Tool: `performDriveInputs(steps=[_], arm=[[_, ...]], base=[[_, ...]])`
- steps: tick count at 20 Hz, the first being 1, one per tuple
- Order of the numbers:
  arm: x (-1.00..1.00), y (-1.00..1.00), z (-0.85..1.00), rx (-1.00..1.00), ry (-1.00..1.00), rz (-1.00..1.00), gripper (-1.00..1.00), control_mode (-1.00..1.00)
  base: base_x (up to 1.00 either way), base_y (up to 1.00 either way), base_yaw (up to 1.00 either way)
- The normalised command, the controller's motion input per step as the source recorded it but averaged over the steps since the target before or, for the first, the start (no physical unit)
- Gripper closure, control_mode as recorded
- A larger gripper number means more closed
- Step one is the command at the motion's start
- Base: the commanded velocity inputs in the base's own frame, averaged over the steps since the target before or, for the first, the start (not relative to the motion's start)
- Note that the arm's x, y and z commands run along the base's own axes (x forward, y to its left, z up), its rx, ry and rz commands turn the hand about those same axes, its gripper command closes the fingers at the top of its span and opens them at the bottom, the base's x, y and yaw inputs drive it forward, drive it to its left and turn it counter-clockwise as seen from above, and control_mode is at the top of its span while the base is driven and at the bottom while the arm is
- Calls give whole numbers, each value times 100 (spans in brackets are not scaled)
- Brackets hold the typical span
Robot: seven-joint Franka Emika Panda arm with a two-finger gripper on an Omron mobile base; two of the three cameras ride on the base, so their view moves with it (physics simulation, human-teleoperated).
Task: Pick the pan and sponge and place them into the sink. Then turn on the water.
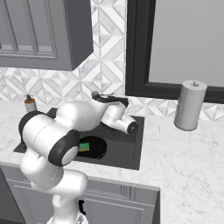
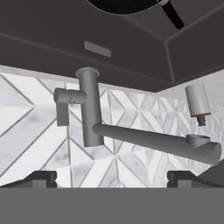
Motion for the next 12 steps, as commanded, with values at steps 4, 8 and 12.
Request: performDriveInputs(steps=[4,8,12], arm=[[42,0,-31,0,0,0,-100,-100],[24,0,-42,0,0,0,-100,-100],[24,0,-34,0,0,0,-100,-100]], base=[[0,0,0],[0,0,0],[0,0,0]])
